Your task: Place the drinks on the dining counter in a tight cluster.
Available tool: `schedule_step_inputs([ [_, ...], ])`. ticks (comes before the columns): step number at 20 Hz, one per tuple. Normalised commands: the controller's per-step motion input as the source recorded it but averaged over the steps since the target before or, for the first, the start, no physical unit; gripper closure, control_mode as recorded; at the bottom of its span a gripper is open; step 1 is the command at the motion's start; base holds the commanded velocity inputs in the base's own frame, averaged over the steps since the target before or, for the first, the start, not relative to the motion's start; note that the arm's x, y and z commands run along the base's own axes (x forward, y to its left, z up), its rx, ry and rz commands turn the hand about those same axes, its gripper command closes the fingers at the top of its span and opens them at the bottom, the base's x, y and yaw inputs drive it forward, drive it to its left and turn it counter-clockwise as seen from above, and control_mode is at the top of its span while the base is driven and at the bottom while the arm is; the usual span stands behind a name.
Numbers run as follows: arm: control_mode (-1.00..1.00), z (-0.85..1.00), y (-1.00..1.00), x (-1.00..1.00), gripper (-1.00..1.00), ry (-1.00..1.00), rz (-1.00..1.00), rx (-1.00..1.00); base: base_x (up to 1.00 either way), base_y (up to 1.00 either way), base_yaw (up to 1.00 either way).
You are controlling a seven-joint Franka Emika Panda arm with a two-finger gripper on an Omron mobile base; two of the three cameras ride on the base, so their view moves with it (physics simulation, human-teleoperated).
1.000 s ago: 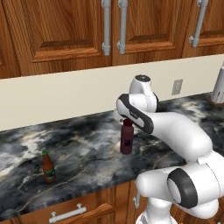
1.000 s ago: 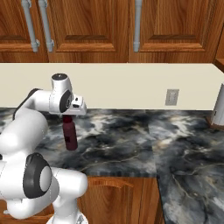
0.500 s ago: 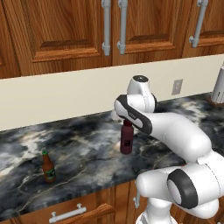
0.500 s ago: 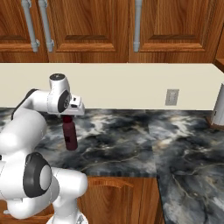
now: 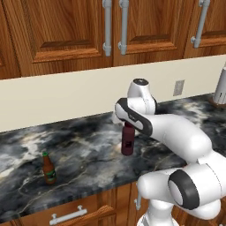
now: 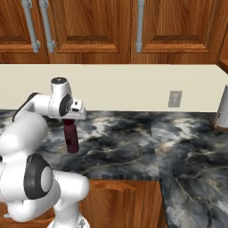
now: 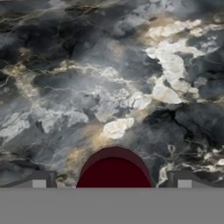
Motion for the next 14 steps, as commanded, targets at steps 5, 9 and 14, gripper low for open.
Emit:
schedule_step_inputs([
  [5,-1.0,-0.22,0.0,0.0,-1.0,0.03,0.0,0.0,0.0,0.0,0.0],
  [9,-1.0,-0.25,0.0,0.0,-1.0,0.03,0.0,0.0,0.0,0.0,0.0],
  [14,-1.0,-0.15,0.0,0.03,-1.0,0.03,0.0,0.0,0.0,0.0,0.0],
])
